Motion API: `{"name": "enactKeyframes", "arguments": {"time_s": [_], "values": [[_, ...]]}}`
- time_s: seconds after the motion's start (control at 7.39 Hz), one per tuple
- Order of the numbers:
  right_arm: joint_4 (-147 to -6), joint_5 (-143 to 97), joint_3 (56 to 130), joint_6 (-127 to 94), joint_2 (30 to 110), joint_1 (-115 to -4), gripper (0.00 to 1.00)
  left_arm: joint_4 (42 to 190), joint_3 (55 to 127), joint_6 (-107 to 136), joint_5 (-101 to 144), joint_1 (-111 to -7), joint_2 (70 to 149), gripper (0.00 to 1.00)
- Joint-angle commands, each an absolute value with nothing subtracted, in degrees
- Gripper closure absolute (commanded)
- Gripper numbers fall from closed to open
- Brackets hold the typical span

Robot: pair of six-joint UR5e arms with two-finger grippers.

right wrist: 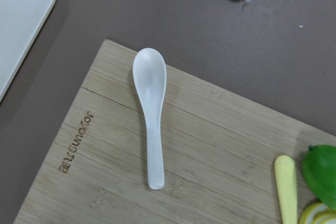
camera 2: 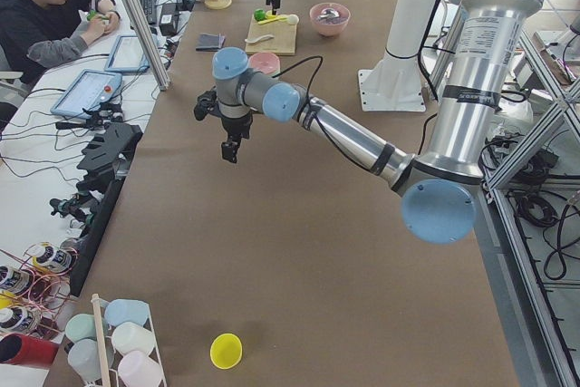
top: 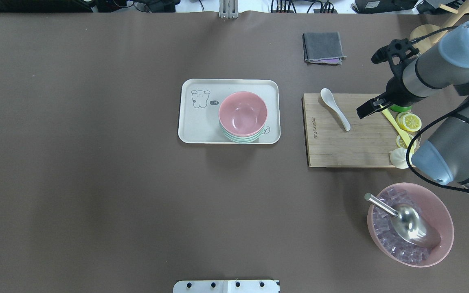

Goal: Stack pink bowl on green and place spoon
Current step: 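Withdraw the left arm while the right gripper moves toward the white spoon, then lower the right gripper onto the white spoon handle and close it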

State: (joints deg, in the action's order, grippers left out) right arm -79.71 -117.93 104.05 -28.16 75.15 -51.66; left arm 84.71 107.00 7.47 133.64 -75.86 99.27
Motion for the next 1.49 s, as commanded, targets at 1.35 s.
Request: {"name": "enactKeyframes", "arguments": {"time_s": [1.35], "values": [[-72.42,-117.51,86.04,-27.86,65.93,-48.25,0.37,85.17,100.02,-12.22,135.79,-85.78,93.16,0.02]]}}
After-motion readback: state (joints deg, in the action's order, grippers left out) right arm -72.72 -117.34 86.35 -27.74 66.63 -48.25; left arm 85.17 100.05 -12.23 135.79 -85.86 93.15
